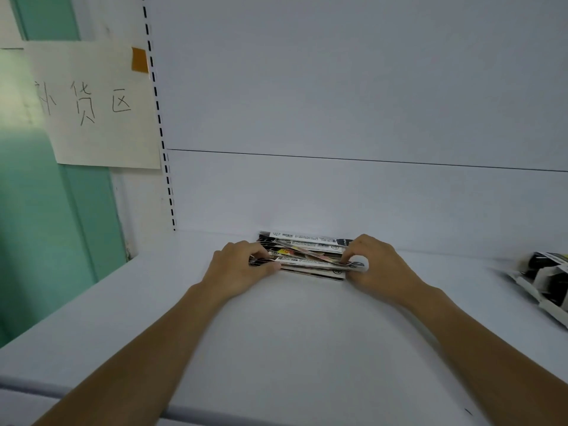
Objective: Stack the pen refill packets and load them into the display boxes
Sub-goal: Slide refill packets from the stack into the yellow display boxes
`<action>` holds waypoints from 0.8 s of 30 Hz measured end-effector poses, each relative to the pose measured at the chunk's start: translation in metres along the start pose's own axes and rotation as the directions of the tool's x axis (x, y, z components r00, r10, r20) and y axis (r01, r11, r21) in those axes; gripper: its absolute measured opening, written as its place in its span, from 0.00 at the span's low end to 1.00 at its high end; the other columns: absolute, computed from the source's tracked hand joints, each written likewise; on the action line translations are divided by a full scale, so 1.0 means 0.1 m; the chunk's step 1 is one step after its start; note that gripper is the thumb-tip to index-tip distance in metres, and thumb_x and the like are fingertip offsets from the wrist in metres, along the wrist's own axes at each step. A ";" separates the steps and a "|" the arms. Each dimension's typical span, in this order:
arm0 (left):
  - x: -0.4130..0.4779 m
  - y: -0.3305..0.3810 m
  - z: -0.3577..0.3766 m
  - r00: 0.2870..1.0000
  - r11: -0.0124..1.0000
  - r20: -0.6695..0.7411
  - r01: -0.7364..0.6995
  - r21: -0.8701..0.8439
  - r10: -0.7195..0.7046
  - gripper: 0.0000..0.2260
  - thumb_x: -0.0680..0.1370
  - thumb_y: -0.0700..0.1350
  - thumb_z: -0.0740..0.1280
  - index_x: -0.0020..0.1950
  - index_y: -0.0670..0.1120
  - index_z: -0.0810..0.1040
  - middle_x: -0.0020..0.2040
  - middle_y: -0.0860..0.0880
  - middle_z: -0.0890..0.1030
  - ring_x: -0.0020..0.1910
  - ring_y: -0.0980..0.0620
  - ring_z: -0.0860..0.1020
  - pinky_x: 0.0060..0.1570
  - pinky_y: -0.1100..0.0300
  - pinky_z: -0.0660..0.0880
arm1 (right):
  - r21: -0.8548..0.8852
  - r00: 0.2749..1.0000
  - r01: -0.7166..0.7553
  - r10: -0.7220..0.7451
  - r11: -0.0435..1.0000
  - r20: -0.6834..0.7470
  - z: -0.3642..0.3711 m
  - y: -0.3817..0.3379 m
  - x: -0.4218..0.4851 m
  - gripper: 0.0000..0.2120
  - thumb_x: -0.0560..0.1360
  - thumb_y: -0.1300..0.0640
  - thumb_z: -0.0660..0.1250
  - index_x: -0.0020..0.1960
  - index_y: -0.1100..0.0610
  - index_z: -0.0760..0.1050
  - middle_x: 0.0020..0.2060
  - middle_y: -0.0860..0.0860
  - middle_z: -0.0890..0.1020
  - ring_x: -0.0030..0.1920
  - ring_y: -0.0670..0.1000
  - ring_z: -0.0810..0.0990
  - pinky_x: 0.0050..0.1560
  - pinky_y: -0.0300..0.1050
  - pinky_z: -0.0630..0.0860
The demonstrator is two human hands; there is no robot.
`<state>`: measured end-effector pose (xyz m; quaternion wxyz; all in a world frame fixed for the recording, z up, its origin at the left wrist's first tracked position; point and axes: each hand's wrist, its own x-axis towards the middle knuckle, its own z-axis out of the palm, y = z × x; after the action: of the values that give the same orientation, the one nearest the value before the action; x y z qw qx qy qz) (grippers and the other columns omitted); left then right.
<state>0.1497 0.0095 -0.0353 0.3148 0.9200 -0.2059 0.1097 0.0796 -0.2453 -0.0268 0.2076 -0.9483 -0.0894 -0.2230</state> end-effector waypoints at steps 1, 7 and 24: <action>0.00 -0.01 0.00 1.000 1.000 -0.012 -0.002 0.009 0.002 0.12 0.71 0.59 0.69 0.50 0.56 0.79 0.50 0.57 0.79 0.52 0.55 0.75 0.58 0.55 0.67 | 0.035 1.000 0.026 -0.026 0.999 0.000 0.00 -0.01 0.00 0.12 0.66 0.64 0.71 0.45 0.51 0.77 0.47 0.48 0.77 0.50 0.50 0.76 0.50 0.45 0.73; -0.02 0.02 -0.02 0.998 1.000 -0.052 -0.024 0.013 0.025 0.05 0.72 0.52 0.70 0.44 0.53 0.78 0.48 0.54 0.80 0.50 0.53 0.75 0.54 0.56 0.70 | 0.127 0.987 0.032 -0.052 0.991 0.155 -0.02 -0.14 -0.01 0.26 0.65 0.70 0.66 0.56 0.45 0.78 0.51 0.37 0.76 0.54 0.40 0.73 0.54 0.23 0.65; -0.04 0.01 -0.13 0.918 0.967 -0.363 0.220 0.132 -0.159 0.11 0.80 0.51 0.58 0.52 0.45 0.74 0.45 0.45 0.80 0.44 0.44 0.76 0.41 0.57 0.68 | -0.225 0.940 0.135 -0.197 0.965 -0.279 -0.14 -0.23 0.03 0.03 0.70 0.65 0.71 0.40 0.58 0.81 0.39 0.50 0.79 0.31 0.52 0.77 0.32 0.45 0.74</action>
<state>0.1450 0.0184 -0.0260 0.2761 0.9249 -0.0462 0.2573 0.0705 -0.2306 -0.0055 0.1014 -0.9088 -0.1139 -0.3884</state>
